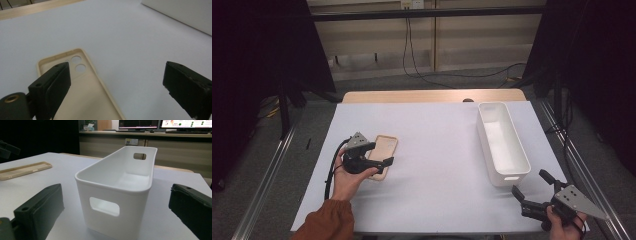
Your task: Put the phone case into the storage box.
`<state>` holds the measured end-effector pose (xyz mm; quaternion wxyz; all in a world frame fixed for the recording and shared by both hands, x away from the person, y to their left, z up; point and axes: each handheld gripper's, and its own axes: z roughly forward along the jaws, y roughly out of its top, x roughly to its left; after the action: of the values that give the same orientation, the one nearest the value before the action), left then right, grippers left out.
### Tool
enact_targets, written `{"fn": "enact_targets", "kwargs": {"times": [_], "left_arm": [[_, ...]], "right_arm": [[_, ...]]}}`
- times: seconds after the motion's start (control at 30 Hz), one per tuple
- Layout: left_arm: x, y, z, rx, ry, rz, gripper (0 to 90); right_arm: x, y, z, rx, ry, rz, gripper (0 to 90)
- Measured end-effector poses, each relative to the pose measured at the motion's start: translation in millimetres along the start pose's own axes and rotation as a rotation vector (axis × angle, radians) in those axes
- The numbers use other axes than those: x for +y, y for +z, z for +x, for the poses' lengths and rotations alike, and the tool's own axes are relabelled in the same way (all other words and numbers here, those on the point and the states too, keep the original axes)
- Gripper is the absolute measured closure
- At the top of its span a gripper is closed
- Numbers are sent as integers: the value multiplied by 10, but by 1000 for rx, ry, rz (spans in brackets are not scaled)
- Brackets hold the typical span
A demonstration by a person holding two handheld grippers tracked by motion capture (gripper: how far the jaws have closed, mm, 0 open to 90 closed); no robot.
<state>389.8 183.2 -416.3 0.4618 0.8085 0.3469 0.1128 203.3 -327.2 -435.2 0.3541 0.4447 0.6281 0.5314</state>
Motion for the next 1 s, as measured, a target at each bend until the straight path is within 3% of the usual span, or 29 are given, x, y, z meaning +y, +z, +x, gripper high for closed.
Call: {"fn": "enact_targets", "kwargs": {"times": [0.27,0.33,0.43,0.57,0.77,1.0], "left_arm": [[15,-70,136,34,-67,-52,62],[20,-94,174,61,-82,-56,59],[16,-119,238,82,-96,-99,57],[20,-143,284,114,-95,-117,56],[24,-155,325,128,-96,-129,52],[39,-172,364,147,-82,-107,50]], "right_arm": [[0,1,-1,0,0,0,0],[0,2,0,0,0,0,0],[0,3,-1,-1,0,0,0],[1,7,-4,-4,3,-1,0],[7,31,-10,-9,-3,0,0],[13,46,-7,-13,-1,-2,0]]}}
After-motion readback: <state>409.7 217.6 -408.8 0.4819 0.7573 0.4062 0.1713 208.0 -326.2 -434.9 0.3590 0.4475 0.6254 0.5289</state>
